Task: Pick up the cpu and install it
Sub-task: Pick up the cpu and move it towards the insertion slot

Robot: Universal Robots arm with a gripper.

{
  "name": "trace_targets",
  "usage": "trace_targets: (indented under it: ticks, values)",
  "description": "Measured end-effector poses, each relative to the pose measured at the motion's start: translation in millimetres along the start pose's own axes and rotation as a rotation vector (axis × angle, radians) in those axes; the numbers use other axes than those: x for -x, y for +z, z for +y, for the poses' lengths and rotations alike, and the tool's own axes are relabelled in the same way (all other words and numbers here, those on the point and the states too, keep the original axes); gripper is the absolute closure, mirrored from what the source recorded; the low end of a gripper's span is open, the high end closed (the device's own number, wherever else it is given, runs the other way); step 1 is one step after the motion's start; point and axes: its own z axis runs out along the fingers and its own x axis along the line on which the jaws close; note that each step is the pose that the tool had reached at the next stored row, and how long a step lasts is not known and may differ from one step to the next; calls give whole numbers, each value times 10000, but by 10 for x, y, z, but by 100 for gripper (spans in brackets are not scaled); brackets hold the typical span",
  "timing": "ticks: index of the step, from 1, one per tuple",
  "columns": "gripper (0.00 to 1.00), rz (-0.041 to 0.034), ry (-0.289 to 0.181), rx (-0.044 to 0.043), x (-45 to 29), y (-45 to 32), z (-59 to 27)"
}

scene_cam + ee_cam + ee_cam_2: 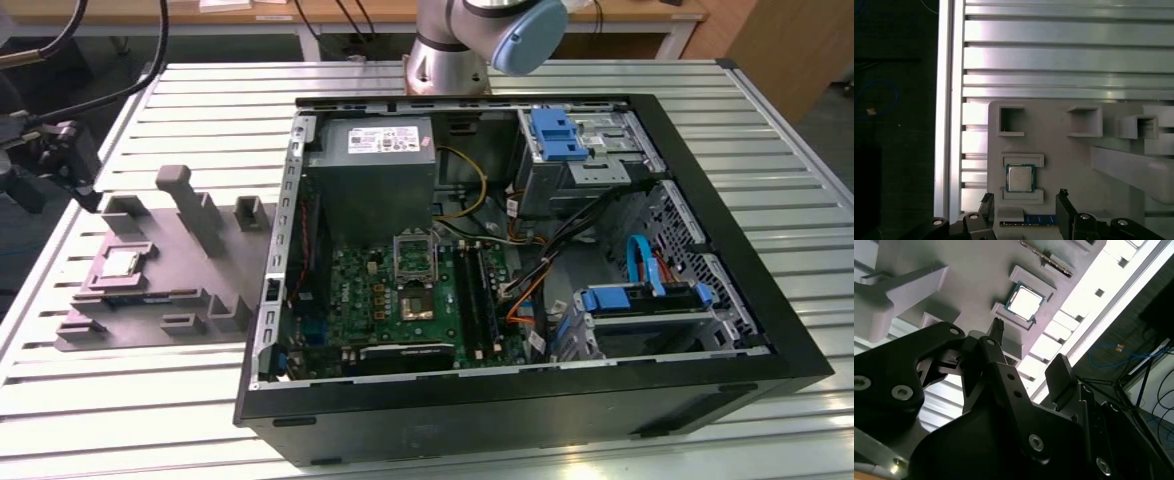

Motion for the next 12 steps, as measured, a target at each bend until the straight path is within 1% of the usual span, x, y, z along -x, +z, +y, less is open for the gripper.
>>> trace_targets:
  ticks: [7, 12]
  values:
    - [40, 1, -1, 0, -1, 103, -5]
    - [40, 2, -1, -1, -1, 110, -6]
